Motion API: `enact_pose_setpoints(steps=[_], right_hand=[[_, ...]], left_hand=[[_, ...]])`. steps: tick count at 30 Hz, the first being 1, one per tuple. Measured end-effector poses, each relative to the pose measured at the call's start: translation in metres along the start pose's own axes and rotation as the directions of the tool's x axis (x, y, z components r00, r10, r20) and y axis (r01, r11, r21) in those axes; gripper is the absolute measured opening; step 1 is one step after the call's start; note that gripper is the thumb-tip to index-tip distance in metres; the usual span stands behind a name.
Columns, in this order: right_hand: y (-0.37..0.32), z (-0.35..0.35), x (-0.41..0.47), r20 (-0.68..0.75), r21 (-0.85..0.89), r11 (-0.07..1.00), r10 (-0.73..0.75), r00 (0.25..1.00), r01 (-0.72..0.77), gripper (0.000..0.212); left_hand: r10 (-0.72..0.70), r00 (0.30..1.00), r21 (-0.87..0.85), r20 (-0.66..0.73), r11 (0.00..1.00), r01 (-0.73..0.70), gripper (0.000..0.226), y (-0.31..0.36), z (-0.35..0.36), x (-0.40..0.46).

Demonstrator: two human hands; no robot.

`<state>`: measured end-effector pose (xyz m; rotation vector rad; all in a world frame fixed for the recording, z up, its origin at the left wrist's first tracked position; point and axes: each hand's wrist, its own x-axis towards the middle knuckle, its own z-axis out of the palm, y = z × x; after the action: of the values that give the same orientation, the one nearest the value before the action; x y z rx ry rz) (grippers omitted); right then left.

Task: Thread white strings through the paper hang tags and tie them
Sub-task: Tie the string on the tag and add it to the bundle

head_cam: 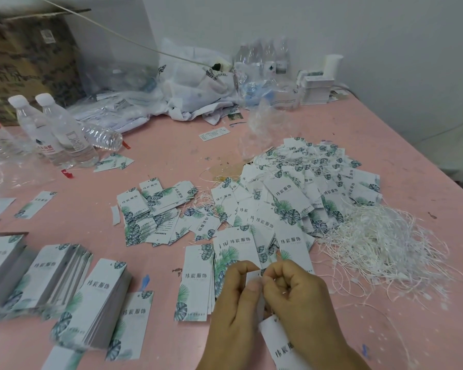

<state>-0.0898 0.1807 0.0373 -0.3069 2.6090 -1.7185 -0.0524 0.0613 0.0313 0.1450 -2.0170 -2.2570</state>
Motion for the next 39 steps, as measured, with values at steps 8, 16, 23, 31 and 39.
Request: enact_pose_setpoints(steps=[8, 16, 23, 31, 39], right_hand=[[-0.003, -0.006, 0.005, 0.057, 0.035, 0.998, 0.052, 0.997, -0.054, 0.019], [-0.010, -0.015, 0.010, 0.167, 0.218, 0.963, 0.123, 0.978, -0.158, 0.023], [-0.015, -0.017, 0.011, 0.248, 0.325, 0.917, 0.156, 0.956, -0.233, 0.010], [-0.015, -0.023, 0.011, 0.411, 0.418, 0.854, 0.126, 0.903, -0.310, 0.011], [-0.004, -0.047, 0.028, 0.454, 0.671, 0.593, 0.144, 0.879, -0.444, 0.026]], left_hand=[[-0.001, 1.000, -0.030, 0.008, 1.000, 0.002, 0.039, -0.002, 0.000, 0.001], [0.032, 0.999, 0.133, 0.033, 0.991, -0.036, 0.031, -0.001, -0.005, 0.002], [0.057, 0.998, -0.025, -0.006, 0.998, -0.057, 0.018, 0.005, -0.003, 0.004], [0.050, 0.997, -0.117, -0.064, 0.991, -0.058, 0.018, -0.004, -0.009, 0.011], [-0.158, 0.972, -0.514, -0.171, 0.857, 0.049, 0.015, 0.002, -0.016, 0.020]])
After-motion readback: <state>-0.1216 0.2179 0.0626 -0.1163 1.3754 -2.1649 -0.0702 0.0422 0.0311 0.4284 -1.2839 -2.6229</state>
